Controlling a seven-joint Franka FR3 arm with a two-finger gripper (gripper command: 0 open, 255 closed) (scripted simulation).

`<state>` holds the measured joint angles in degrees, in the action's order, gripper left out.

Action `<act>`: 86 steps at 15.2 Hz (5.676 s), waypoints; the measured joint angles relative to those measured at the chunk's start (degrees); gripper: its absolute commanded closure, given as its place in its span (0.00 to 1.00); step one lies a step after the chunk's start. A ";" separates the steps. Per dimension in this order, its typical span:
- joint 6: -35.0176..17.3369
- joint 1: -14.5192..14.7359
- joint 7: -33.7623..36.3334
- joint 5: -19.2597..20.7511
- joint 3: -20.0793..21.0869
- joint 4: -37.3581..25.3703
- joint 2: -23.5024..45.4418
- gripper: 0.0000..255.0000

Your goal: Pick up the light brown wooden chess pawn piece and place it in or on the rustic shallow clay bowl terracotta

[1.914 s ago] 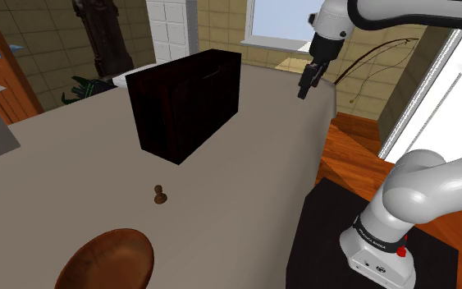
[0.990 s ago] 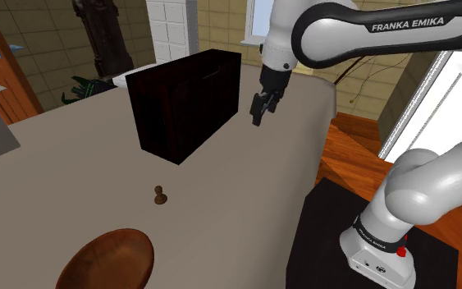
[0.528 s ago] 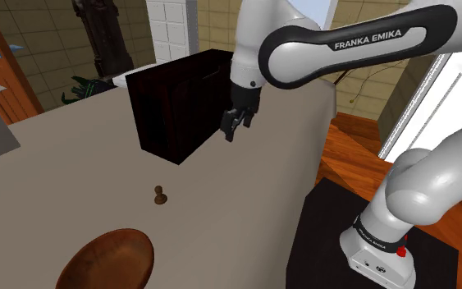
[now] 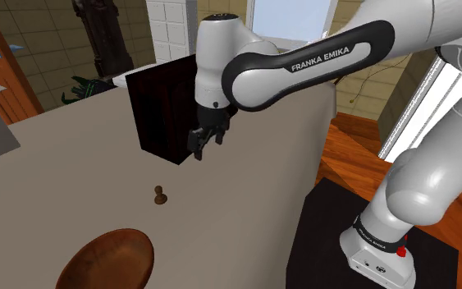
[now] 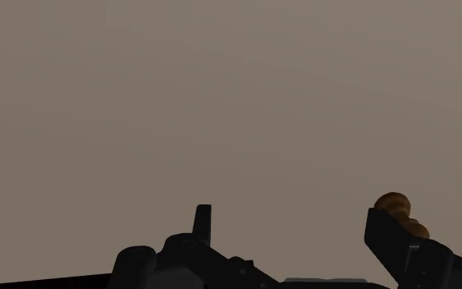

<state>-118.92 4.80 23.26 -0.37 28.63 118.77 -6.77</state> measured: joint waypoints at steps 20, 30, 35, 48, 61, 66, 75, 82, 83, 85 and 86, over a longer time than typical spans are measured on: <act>-4.63 10.29 16.99 16.31 2.50 -22.55 31.53 0.00; -5.03 10.39 17.14 16.51 2.41 -22.41 31.80 1.00; -5.01 10.38 17.14 16.51 2.40 -22.43 31.79 1.00; 1.33 10.07 15.83 14.62 3.38 -26.70 29.35 1.00; 10.51 10.38 14.59 13.20 4.10 -34.58 27.73 1.00; 14.31 10.91 14.34 13.18 4.21 -38.65 27.96 1.00; 18.35 20.61 24.27 16.89 5.84 -45.59 32.07 1.00; 23.97 32.20 32.14 21.76 5.72 -58.27 40.17 1.00; 25.44 34.53 32.84 22.77 5.37 -62.00 42.38 1.00; 25.52 35.91 33.76 23.34 5.19 -63.13 43.60 1.00; 25.05 35.90 33.97 23.37 5.20 -62.62 43.61 1.00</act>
<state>-93.87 40.70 57.23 23.00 33.83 56.15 36.84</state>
